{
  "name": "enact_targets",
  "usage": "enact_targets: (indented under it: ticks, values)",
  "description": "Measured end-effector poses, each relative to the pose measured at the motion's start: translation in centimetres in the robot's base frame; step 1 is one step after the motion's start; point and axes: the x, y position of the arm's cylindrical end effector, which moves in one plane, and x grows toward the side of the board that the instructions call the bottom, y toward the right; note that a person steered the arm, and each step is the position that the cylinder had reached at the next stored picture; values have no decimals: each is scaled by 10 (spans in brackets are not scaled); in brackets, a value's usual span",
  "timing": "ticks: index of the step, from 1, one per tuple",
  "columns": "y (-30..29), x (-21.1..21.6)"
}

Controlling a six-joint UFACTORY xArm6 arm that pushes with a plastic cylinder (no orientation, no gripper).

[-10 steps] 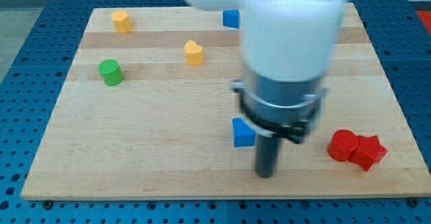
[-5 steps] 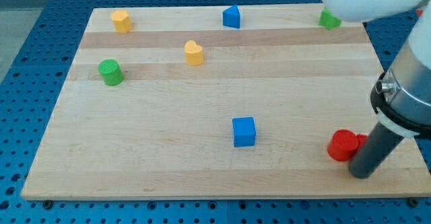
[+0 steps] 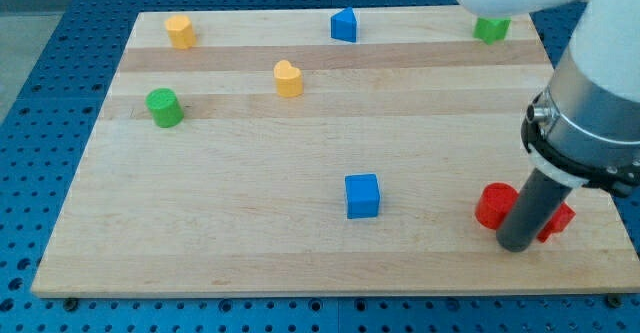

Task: Move red circle towards center

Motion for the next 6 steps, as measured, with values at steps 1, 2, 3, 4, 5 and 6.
enact_targets:
  ticks: [1, 2, 3, 4, 5, 6]
  values:
    - [-4, -18]
    - [-9, -43]
    - [-18, -71]
    - [-22, -98]
    - [-25, -124]
    - [-28, -138]
